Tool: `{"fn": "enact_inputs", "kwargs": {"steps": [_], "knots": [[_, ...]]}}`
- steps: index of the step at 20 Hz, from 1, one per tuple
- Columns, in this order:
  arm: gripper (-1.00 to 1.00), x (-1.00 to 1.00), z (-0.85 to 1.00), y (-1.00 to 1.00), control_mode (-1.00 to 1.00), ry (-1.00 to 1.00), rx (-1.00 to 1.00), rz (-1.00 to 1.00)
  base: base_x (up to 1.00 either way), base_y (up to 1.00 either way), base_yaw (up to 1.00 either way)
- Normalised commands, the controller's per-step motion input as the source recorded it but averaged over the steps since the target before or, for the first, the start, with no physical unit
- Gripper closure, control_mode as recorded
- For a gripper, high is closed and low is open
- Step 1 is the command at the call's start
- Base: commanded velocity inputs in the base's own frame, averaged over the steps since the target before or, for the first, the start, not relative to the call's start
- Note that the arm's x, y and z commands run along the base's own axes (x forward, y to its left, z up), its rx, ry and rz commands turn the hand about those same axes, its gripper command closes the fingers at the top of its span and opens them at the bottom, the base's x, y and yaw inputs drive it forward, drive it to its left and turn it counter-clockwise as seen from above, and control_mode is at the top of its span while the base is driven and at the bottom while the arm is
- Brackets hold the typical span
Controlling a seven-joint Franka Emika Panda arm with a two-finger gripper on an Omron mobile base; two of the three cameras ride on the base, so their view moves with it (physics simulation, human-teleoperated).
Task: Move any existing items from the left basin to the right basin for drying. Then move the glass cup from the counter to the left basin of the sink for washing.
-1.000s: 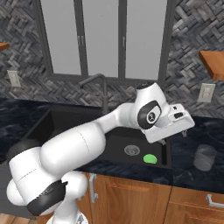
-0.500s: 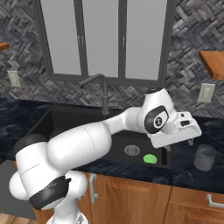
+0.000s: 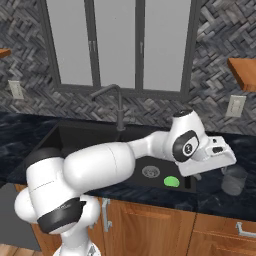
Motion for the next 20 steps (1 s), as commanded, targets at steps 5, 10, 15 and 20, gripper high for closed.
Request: {"fn": "enact_inputs", "kwargs": {"steps": [5,10,15,20], "knots": [[-1.0,0.11,-0.18,-0.13,-1.0,0.0,0.01,0.01,0.0,0.0,0.0],[-1.0,0.2,-0.15,0.0,-1.0,0.0,0.0,0.03,0.0,0.0,0.0],[-1.0,0.24,0.0,-0.01,-1.0,0.0,0.0,0.07,0.0,0.0,0.0],[-1.0,0.3,-0.03,0.0,-1.0,0.0,0.0,0.09,0.0,0.0,0.0]]}}
